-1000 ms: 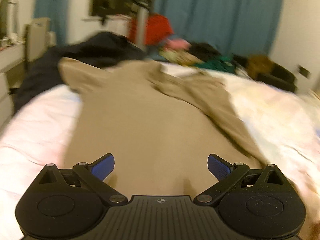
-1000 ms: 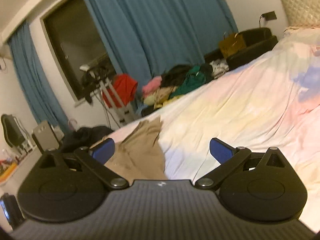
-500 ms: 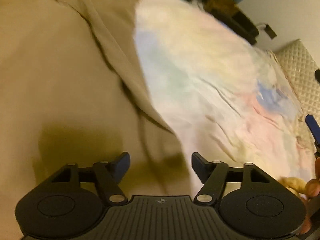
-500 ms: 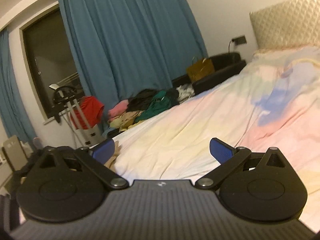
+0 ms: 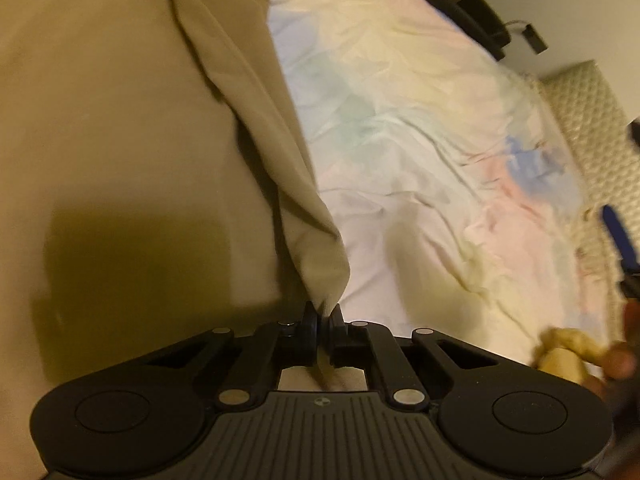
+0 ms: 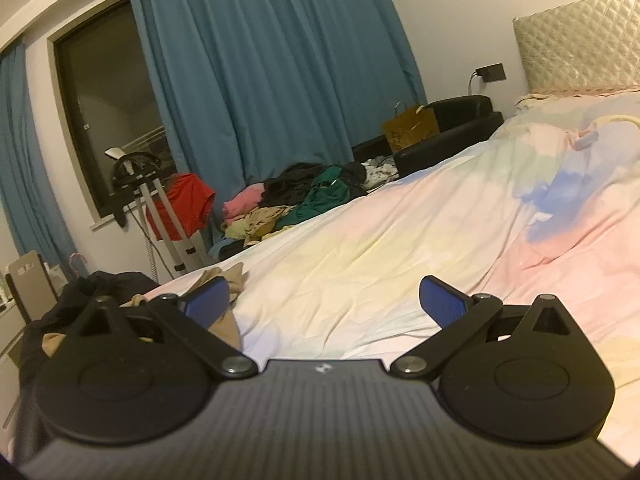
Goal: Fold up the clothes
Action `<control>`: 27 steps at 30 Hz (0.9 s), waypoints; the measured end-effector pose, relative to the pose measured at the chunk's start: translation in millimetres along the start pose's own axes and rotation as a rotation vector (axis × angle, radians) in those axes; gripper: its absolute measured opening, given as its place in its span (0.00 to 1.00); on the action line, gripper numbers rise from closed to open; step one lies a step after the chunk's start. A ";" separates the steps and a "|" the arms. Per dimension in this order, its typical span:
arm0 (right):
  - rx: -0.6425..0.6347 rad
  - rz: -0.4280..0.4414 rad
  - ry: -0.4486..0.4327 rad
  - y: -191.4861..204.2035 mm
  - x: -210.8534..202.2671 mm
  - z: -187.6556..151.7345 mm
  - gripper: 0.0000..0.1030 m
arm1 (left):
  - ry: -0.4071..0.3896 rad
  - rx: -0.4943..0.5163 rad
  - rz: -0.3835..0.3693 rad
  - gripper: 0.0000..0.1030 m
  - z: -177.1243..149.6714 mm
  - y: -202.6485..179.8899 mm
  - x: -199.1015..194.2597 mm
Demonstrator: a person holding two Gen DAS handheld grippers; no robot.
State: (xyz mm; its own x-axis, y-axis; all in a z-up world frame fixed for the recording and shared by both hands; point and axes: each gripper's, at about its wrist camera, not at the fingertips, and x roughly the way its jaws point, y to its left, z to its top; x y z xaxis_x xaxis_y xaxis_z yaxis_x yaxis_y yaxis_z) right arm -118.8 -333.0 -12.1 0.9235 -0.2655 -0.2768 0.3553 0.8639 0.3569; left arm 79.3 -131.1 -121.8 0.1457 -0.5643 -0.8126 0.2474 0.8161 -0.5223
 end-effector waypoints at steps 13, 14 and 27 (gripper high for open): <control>-0.009 0.042 0.075 26.1 5.1 -13.4 1.00 | -0.084 -0.096 -0.008 0.13 -18.6 112.1 -83.7; -0.019 0.051 0.083 30.3 4.7 -16.0 1.00 | -0.092 -0.087 -0.003 0.19 -20.6 115.3 -84.5; -0.148 0.123 0.150 74.6 1.4 -39.7 1.00 | -0.219 0.187 0.015 0.48 -75.6 77.7 -114.5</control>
State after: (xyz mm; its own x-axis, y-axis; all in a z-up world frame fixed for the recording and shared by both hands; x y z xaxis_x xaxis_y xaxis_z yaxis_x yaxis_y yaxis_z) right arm -96.8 -251.9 -21.3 0.9229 -0.0971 -0.3726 0.2059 0.9421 0.2646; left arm 9.5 6.3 -88.9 0.3488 -0.5828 -0.7339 0.4135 0.7985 -0.4376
